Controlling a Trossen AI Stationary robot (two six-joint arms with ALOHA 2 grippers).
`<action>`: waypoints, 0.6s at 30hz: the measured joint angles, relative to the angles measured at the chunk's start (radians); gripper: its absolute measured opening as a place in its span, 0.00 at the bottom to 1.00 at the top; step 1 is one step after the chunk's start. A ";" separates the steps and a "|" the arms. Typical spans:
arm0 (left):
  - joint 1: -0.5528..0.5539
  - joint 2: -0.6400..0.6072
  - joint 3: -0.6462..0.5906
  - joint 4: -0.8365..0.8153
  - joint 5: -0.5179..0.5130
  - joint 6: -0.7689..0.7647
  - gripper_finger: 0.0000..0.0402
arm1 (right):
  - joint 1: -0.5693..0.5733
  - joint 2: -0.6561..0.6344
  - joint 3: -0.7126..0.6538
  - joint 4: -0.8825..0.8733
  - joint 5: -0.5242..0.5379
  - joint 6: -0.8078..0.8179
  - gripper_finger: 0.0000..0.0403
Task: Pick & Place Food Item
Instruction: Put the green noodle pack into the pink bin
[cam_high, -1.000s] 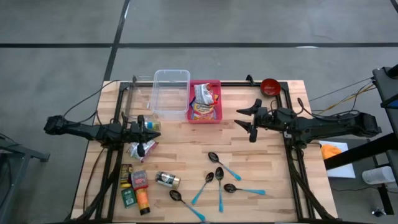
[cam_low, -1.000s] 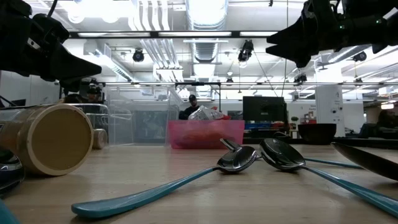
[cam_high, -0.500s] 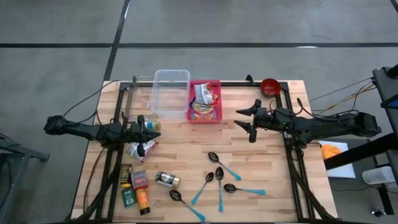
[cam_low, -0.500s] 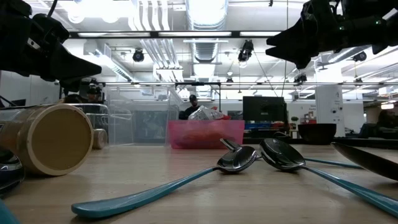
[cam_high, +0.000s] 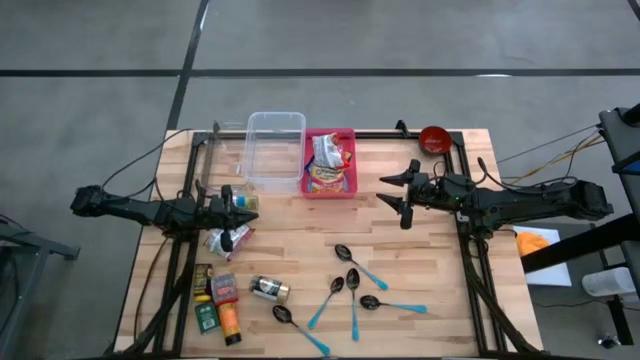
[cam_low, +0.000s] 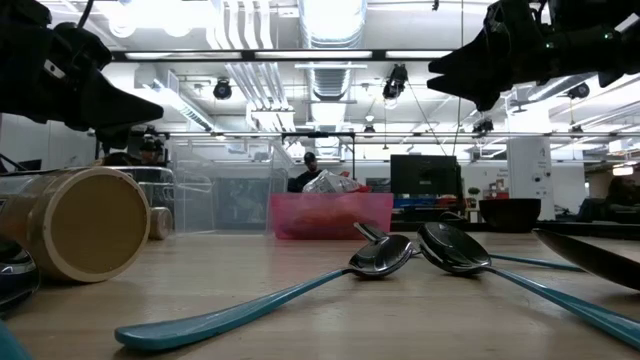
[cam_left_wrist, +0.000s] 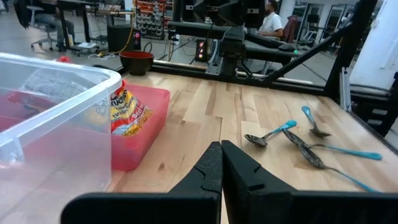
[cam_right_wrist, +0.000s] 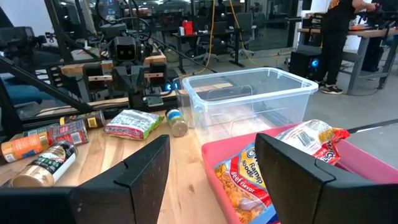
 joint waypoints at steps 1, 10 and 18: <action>0.000 0.000 0.000 0.001 0.000 -0.030 0.00 | 0.000 0.000 0.000 0.000 0.000 0.000 0.58; 0.000 0.013 0.051 -0.040 -0.005 -0.136 0.00 | 0.000 0.000 0.000 0.000 0.000 -0.005 0.58; 0.000 0.224 0.329 -0.325 -0.086 -0.254 0.00 | 0.000 0.000 0.000 0.000 0.000 0.000 0.58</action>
